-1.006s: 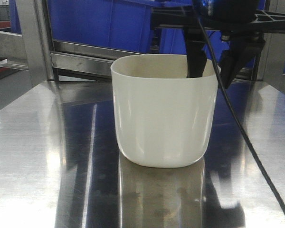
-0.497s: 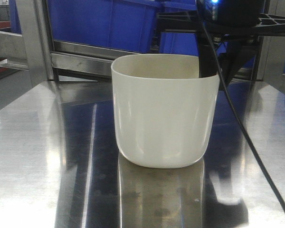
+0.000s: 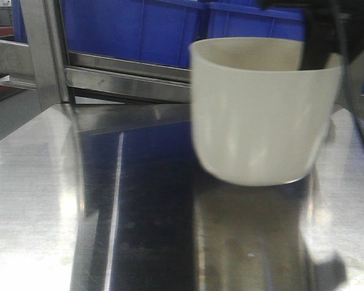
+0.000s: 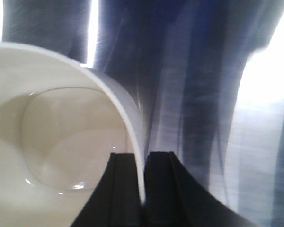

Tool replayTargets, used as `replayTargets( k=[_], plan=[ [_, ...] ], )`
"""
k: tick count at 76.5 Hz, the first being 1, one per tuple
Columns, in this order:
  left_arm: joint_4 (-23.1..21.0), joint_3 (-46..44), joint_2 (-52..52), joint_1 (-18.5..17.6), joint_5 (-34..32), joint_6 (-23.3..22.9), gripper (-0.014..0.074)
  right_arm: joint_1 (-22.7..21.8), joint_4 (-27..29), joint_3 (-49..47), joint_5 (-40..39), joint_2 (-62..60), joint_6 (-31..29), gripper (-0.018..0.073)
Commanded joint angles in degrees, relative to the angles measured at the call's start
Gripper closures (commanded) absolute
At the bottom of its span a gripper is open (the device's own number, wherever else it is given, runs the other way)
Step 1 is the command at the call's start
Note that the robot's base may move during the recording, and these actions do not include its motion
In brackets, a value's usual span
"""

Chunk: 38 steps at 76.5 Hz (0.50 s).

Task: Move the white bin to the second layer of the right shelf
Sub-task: 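Lift the white bin off the table with the right gripper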

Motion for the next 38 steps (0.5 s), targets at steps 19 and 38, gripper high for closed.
replayTargets(
  k=[19, 38],
  plan=[
    [0.0, 2.1, -0.8, -0.2, -5.0, -0.3, 0.0512, -17.3, 8.0, 11.1, -9.5, -15.6, -20.5, 0.0519],
    [0.0, 2.1, -0.8, -0.2, -5.0, -0.3, 0.0512, -20.1, 7.5, 22.4, -15.6, -29.2, -20.5, 0.0519]
  ],
)
